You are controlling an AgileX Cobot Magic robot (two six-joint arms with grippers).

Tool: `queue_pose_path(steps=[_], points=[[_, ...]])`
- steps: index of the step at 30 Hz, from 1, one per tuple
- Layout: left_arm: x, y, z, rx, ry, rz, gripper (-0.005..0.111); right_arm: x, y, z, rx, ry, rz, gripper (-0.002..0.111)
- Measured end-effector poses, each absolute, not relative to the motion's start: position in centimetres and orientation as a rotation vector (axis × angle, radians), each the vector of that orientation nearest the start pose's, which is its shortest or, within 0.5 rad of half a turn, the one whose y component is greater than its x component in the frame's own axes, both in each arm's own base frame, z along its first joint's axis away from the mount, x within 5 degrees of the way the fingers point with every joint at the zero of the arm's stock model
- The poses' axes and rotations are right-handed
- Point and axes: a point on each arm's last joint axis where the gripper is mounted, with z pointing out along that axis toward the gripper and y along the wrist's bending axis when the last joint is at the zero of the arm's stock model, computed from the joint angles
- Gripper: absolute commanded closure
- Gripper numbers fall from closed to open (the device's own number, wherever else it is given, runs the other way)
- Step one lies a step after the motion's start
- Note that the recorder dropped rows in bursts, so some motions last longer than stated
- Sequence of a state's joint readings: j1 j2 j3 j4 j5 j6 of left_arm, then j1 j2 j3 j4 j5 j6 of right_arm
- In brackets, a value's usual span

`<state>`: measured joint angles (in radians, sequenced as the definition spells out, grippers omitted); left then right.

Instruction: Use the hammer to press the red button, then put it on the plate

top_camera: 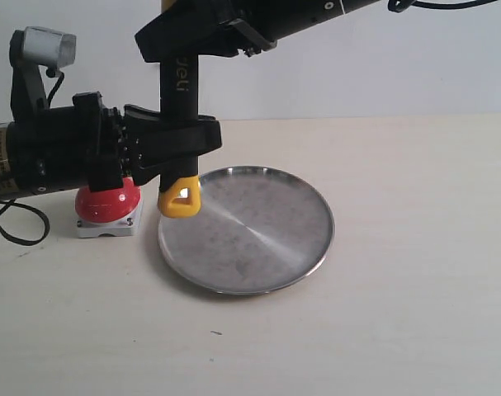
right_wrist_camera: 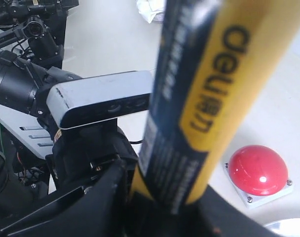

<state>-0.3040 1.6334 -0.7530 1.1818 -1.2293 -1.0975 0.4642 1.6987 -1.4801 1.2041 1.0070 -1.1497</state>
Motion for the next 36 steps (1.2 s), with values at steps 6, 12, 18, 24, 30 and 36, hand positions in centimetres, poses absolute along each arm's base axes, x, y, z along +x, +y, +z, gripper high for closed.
queue_pose_path(steps=[6, 12, 18, 24, 30, 36], points=[[25.7, -16.3, 24.0, 0.79, 1.542, -1.344, 0.107, 29.7, 23.0, 35.4, -1.174, 1.803, 1.178, 0.045], [25.8, -16.3, 24.0, 0.761, 1.55, -1.346, 0.107, 29.7, 23.1, 35.5, -1.17, 1.8, 1.183, 0.045], [25.9, -16.2, 24.1, 0.739, 1.548, -1.35, 0.107, 29.8, 23.1, 35.6, -1.147, 1.796, 1.185, 0.047], [26.0, -16.2, 24.6, 0.709, 1.517, -1.368, 0.107, 29.8, 23.4, 36.5, -1.08, 1.708, 1.268, 0.047], [25.9, -16.3, 24.8, 0.707, 1.507, -1.38, 0.107, 29.4, 24.2, 36.8, -1.074, 1.673, 1.278, 0.047], [25.4, -16.9, 24.7, 0.722, 1.522, -1.41, 0.107, 28.5, 25.3, 36.5, -1.169, 1.664, 1.218, 0.047]])
